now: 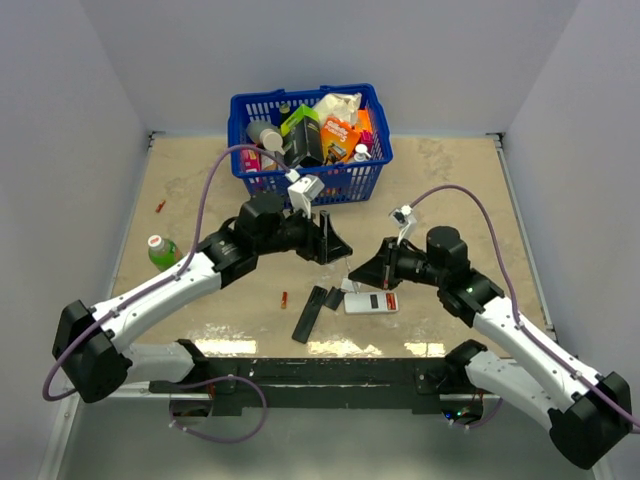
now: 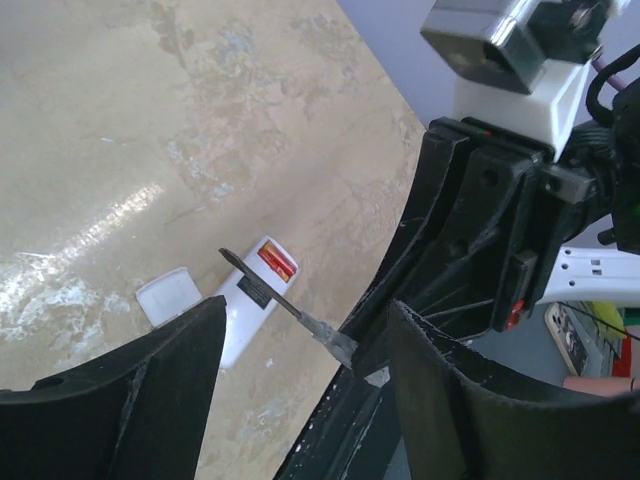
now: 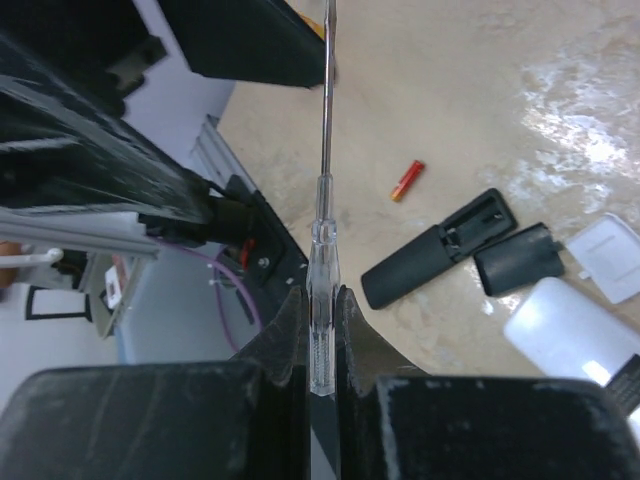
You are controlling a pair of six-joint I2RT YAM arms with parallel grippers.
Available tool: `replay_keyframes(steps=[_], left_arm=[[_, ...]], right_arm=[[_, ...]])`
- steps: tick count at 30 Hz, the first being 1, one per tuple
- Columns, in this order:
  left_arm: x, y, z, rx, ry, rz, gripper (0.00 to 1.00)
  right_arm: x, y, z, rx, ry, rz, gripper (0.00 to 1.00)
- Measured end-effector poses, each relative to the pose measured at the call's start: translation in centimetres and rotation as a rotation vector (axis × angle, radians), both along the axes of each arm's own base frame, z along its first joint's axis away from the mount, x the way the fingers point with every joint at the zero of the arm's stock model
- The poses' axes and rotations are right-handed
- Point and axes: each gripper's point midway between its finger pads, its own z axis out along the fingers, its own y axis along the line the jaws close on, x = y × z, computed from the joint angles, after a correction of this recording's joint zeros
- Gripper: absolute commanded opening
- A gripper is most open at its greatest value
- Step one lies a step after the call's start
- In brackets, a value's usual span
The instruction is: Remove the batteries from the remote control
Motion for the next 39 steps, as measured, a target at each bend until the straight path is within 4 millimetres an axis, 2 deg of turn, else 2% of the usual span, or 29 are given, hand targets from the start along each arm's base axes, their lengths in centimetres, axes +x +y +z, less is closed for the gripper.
replay_keyframes(steps=[5,8,12,14,16,17,18,19,20,21,23,26,27,28,30,34,39], left_arm=[[-1.1,-1.4,-0.7,-0.040,0.029,-0.043,0.65],[-1.6,-2.0,-0.3,-0.074,0.043,-0.064,0.59],[-2.1,-2.7,0.5,-0.127,0.049,-0.086,0.41],[-2.3,-2.9,0.7,-0.147,0.061,-0.090,0.38],[-2.6,-3.1,0.8,-0.161,0.075,-0.098,0.26],[-2.8,-3.1,0.9,-0.167,0.086,-0.099,0.17],[-2.9,-3.2,1.0,-0.176,0.094,-0.101,0.00],[-3.0,-3.3,1.2,-0.182,0.095,-0.105,0.00],[-3.2,-3.4,1.4,-0.199,0.120,-0.105,0.00],[-3.2,-3.5,1.5,-0.203,0.131,-0.099,0.00],[-3.3,-3.5,1.6,-0.210,0.162,-0.084,0.00],[-3.1,-3.4,1.4,-0.216,0.211,-0.044,0.00],[-2.8,-3.2,1.5,-0.224,0.235,-0.019,0.00],[-2.5,-3.1,1.6,-0.235,0.261,0.007,0.00],[-1.8,-2.7,2.1,-0.271,0.316,0.066,0.00],[-0.3,-2.0,4.6,-0.405,0.391,0.177,0.00],[0.8,-1.0,8.1,-0.563,0.442,0.273,0.00]], right_arm=[[-0.9,0.3,2.0,0.109,-0.002,0.009,0.00],[-1.3,0.4,2.5,0.152,0.009,0.011,0.00],[-1.7,0.3,3.7,0.196,-0.003,0.008,0.00],[-1.8,0.3,4.3,0.212,-0.012,0.009,0.00],[-1.9,0.3,4.6,0.224,-0.014,0.008,0.00],[-1.8,0.3,4.7,0.229,-0.014,0.007,0.00],[-1.8,0.3,4.7,0.229,-0.013,0.007,0.00],[-1.9,0.3,4.7,0.230,-0.011,0.009,0.02],[-1.8,0.3,4.7,0.226,-0.023,0.010,0.11],[-1.9,0.3,4.6,0.218,-0.036,0.017,0.26],[-2.0,0.1,4.6,0.201,-0.073,0.016,0.35],[-1.4,-0.9,5.2,0.166,-0.191,-0.028,0.41],[-1.1,-1.4,5.7,0.153,-0.249,-0.054,0.42],[-0.6,-1.9,6.5,0.142,-0.324,-0.084,0.49],[0.0,-2.6,7.9,0.133,-0.433,-0.121,0.54],[0.8,-3.4,11.2,0.159,-0.660,-0.168,0.55],[1.3,-3.5,12.3,0.174,-0.819,-0.183,0.63]])
